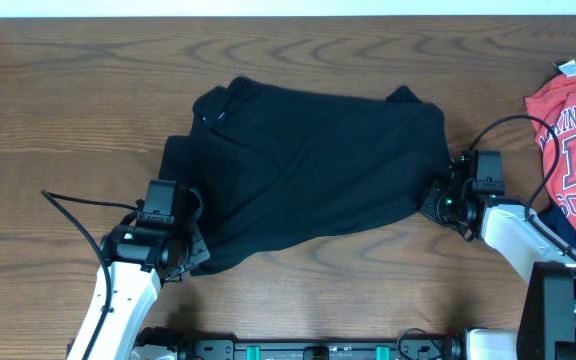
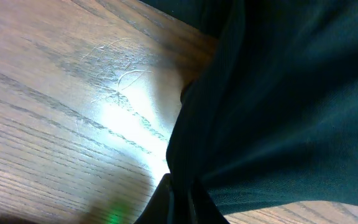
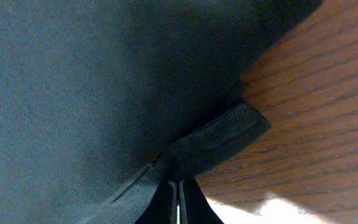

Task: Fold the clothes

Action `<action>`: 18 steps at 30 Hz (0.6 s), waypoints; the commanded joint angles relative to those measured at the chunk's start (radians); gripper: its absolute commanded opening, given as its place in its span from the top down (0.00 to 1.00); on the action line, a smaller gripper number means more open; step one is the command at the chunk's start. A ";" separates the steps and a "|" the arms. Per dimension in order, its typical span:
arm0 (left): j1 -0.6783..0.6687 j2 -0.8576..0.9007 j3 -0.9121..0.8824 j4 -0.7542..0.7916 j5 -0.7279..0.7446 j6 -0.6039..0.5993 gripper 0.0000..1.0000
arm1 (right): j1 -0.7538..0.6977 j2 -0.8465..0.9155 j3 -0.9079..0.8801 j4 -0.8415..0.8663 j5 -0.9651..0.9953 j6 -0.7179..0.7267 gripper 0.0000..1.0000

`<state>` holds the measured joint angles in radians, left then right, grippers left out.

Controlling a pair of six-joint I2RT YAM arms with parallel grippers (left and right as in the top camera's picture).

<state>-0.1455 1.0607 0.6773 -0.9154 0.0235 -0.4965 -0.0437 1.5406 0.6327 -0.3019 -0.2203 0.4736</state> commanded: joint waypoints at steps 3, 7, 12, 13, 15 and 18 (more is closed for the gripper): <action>0.004 0.002 0.003 0.013 -0.008 0.006 0.94 | -0.002 -0.013 0.007 -0.024 0.037 -0.098 0.99; 0.004 -0.007 0.064 0.012 -0.008 0.018 0.94 | -0.001 -0.074 0.074 -0.088 0.041 -0.125 0.99; 0.004 -0.036 0.155 -0.004 -0.008 0.022 0.94 | -0.001 -0.163 0.172 -0.200 0.097 -0.169 0.99; 0.004 -0.041 0.170 -0.013 -0.008 0.022 0.94 | -0.001 -0.177 0.188 -0.219 0.109 -0.170 0.99; 0.004 -0.049 0.198 -0.032 -0.008 0.032 0.94 | -0.001 -0.202 0.212 -0.248 0.113 -0.189 0.99; 0.004 -0.052 0.249 -0.077 -0.008 0.045 0.94 | -0.001 -0.225 0.238 -0.281 0.113 -0.191 0.99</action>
<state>-0.1455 1.0183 0.8745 -0.9634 0.0231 -0.4831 -0.0437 1.3346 0.8436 -0.5663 -0.1406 0.3180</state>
